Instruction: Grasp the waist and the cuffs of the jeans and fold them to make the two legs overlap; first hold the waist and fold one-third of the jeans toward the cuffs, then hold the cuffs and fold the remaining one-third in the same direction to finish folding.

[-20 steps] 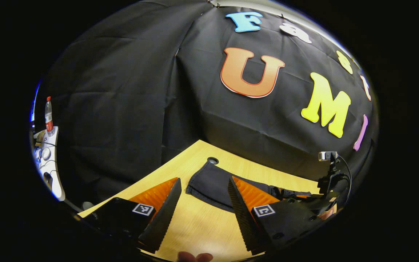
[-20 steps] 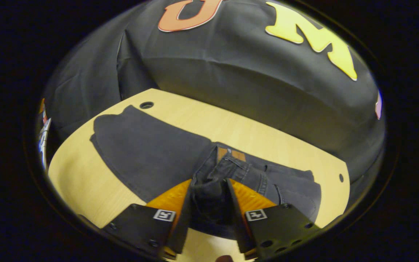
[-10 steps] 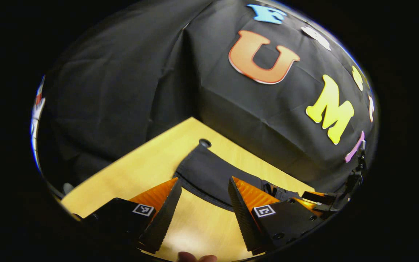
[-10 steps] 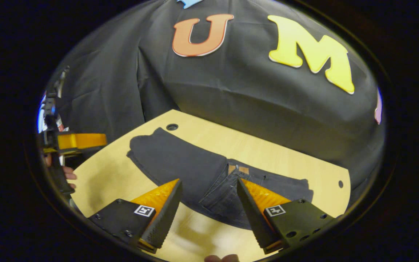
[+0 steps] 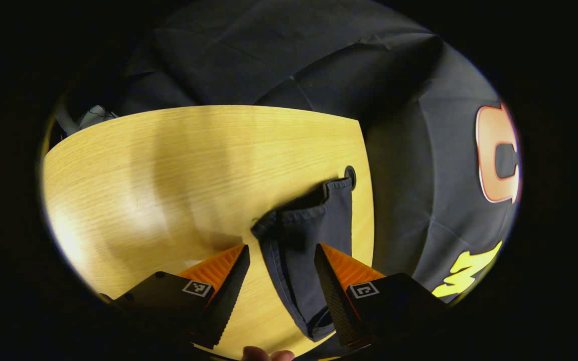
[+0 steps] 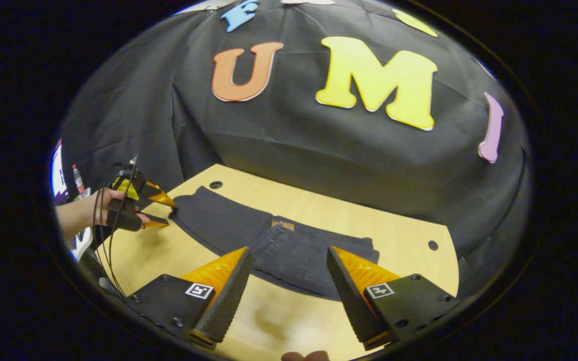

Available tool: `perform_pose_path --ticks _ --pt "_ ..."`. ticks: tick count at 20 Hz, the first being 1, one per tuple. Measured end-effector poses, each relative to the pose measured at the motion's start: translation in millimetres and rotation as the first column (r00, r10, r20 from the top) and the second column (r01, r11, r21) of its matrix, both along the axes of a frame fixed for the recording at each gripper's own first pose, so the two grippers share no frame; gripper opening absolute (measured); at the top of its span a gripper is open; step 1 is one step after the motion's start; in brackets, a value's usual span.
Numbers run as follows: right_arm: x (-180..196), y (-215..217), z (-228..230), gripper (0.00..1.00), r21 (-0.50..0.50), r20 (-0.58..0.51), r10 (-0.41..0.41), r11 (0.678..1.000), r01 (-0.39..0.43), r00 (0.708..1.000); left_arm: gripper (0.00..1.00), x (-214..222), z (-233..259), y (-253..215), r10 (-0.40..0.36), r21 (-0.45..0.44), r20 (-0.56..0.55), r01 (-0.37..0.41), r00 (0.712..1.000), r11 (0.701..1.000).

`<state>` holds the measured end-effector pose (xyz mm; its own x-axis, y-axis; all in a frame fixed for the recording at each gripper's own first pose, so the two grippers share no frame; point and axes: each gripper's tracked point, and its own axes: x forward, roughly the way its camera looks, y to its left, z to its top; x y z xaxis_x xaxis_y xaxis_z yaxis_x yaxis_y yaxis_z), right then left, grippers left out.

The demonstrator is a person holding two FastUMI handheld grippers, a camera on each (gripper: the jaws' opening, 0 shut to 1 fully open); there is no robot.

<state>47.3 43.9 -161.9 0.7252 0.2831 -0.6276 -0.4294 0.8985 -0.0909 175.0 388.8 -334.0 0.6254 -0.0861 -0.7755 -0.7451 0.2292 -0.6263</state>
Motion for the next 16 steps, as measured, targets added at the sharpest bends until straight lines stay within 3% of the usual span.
perform_pose_path --ticks 4,11,16 --pt "2 -29 0 0.94 0.006 -0.014 -0.064 0.998 0.064 0.998 0.84 10 -6 3 0.049 -0.03 -0.088 -0.052 0.995 0.998" --pt "15 -52 3 0.94 0.046 -0.033 -0.118 0.992 0.119 0.993 0.84 17 -12 4 0.052 -0.005 -0.221 -0.054 0.974 0.999" --pt "19 -76 -10 0.94 0.059 -0.08 -0.169 0.983 0.174 0.982 0.84 23 -7 1 0.069 0.003 -0.233 -0.07 0.97 0.998"
